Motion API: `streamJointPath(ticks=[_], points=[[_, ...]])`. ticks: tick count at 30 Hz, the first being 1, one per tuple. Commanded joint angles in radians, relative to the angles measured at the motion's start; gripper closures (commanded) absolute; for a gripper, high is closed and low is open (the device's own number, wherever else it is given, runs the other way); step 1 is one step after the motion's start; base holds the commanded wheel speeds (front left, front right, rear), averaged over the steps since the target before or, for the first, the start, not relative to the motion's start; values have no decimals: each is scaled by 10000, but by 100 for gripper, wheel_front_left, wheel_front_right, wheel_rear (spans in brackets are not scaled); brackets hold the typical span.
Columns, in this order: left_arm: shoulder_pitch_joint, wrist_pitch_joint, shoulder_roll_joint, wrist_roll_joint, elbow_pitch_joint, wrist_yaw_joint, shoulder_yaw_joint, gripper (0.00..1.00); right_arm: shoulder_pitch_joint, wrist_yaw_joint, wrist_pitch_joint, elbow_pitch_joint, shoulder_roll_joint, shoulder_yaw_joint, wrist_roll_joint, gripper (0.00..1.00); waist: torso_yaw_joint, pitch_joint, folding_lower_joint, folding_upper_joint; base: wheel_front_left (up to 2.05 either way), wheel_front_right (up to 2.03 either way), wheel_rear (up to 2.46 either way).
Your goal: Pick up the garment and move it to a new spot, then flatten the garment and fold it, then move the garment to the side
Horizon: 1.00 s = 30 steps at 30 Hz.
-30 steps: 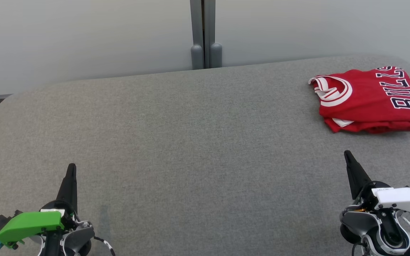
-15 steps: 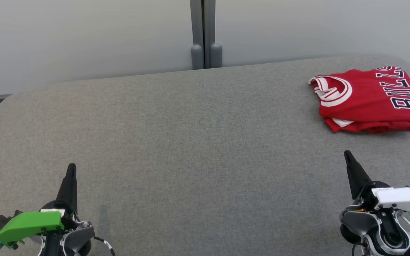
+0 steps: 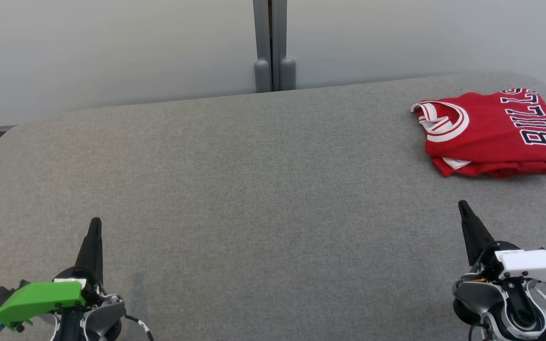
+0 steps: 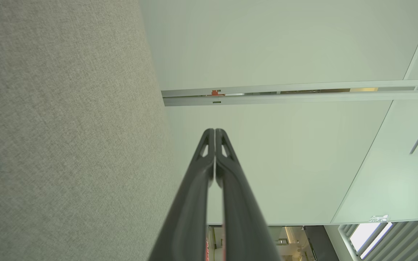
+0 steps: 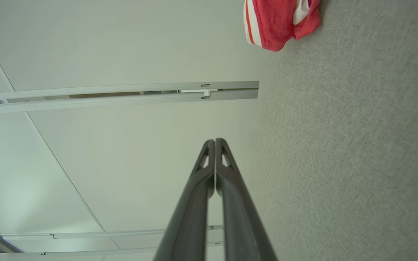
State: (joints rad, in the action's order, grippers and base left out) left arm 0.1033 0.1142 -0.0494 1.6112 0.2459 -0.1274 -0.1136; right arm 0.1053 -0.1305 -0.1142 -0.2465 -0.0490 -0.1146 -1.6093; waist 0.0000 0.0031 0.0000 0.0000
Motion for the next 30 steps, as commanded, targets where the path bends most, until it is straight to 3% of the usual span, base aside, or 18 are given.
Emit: streamJointPath(ticks=[1, 30], points=[[110, 35, -14, 33, -21, -60, -21, 100, 56, -4, -34, 52, -8, -15, -68, 100, 0, 0, 0, 0, 0, 0, 0], [110, 34, -14, 34, -21, -61, -20, 100, 56, -4, -33, 52, -8, -13, -69, 100, 0, 0, 0, 0, 0, 0, 0]])
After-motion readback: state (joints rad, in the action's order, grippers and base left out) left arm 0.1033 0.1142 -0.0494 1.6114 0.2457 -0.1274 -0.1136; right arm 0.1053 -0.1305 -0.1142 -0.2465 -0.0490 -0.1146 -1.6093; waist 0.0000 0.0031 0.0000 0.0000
